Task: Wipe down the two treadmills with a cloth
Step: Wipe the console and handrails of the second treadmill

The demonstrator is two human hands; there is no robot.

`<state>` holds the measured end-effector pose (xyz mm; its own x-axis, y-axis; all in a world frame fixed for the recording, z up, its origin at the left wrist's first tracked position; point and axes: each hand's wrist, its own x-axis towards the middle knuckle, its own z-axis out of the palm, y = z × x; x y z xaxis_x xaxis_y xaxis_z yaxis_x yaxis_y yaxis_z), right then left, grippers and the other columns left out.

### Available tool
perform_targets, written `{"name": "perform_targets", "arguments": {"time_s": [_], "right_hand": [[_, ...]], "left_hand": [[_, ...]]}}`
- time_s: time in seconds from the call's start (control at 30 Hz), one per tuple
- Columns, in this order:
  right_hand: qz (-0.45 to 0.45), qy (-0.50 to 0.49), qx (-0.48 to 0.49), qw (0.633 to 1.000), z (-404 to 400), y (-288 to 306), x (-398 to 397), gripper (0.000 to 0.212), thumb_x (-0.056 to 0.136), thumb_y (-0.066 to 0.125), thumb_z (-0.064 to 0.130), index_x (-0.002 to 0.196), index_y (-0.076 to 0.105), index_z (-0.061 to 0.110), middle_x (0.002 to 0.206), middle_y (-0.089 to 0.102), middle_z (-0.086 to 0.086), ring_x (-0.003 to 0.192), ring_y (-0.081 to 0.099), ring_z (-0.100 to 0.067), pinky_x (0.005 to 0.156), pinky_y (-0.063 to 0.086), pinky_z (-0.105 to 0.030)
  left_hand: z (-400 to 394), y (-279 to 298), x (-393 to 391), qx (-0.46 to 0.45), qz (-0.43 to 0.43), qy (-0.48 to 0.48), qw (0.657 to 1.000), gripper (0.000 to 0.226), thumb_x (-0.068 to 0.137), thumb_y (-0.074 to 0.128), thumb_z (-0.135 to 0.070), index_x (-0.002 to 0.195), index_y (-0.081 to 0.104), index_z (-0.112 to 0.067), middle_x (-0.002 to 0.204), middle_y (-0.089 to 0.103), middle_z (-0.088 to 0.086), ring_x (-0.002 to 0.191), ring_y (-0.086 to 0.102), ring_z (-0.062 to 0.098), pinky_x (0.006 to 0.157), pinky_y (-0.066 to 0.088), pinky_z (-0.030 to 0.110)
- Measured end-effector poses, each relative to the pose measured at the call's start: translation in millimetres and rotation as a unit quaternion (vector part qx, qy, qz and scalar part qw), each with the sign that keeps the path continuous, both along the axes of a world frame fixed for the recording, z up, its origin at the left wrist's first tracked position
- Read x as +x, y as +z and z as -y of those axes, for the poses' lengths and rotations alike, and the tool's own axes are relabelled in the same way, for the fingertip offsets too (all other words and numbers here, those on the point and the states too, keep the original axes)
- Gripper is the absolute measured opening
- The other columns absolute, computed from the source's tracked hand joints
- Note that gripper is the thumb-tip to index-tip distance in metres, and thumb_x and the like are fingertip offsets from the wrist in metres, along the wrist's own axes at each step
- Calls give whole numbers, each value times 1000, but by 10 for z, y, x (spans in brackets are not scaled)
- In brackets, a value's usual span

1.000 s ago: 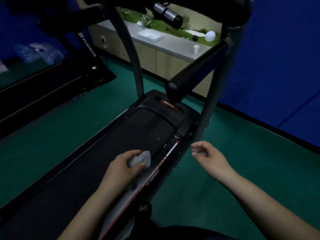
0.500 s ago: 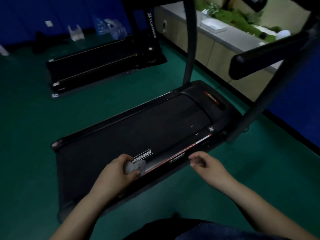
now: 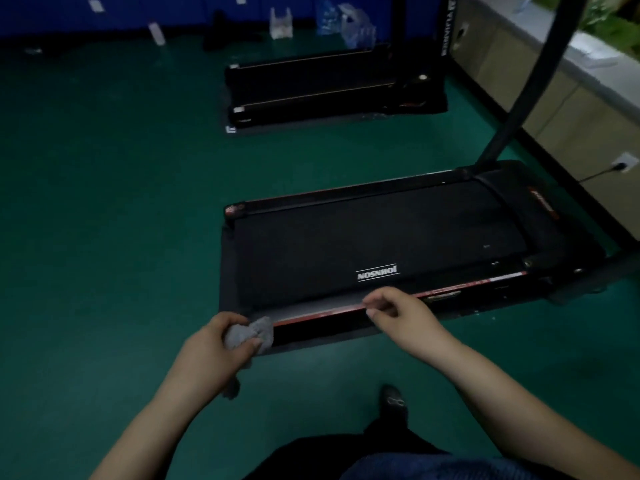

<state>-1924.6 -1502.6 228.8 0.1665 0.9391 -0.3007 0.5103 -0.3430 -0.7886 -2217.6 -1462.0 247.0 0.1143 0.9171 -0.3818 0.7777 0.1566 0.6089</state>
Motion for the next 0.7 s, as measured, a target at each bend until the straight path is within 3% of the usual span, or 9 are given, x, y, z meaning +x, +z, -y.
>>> {"name": "perform_targets", "arguments": {"time_s": [0.1, 0.23, 0.37, 0.43, 0.63, 0.7], "right_hand": [[7, 17, -3, 1000, -137, -8, -434, 19, 87, 65, 16, 89, 62, 34, 90, 66, 12, 78, 60, -6, 77, 48, -22], [13, 51, -20, 998, -402, -5, -864, 16, 87, 65, 15, 91, 64, 30, 92, 66, 9, 85, 63, -11, 79, 49, -22], [13, 82, -38, 996, -861, -59, -1230, 14, 88, 64, 17, 91, 63, 31, 93, 66, 11, 85, 61, -6, 73, 45, -14], [8, 93, -47, 994, -1154, -130, -1420, 14, 89, 63, 19, 92, 63, 32, 95, 66, 11, 86, 60, -3, 73, 44, -15], [-2, 150, -76, 986, -2138, -226, -2124, 10, 91, 61, 23, 97, 63, 30, 97, 65, 13, 88, 60, -2, 67, 44, -14], [-13, 166, -73, 983, -2448, -213, -2372, 11, 90, 62, 22, 95, 63, 32, 96, 65, 12, 86, 61, -3, 68, 44, -14]], "left_hand": [[21, -81, -565, -26, 5, 39, 999, 25, 80, 72, -38, 98, 55, -39, 91, 67, -11, 78, 68, 9, 72, 55, 31], [-98, -188, -1088, -35, 6, 80, 996, 30, 80, 71, -38, 105, 57, -35, 95, 67, -8, 79, 68, 11, 74, 55, 32], [-398, -251, -1505, -47, -7, 101, 994, 30, 82, 69, -37, 108, 53, -33, 93, 67, -3, 61, 69, 19, 53, 53, 27], [-594, -287, -1718, -55, -15, 111, 992, 32, 82, 68, -36, 109, 53, -32, 96, 67, -2, 56, 69, 19, 53, 54, 28], [-1311, -282, -2311, -62, -77, 111, 989, 40, 83, 66, -41, 120, 53, -30, 111, 62, 1, 78, 60, 13, 55, 45, 22], [-1550, -244, -2477, -64, -72, 116, 989, 40, 83, 66, -40, 119, 53, -30, 110, 61, 0, 78, 62, 14, 51, 46, 20]]}}
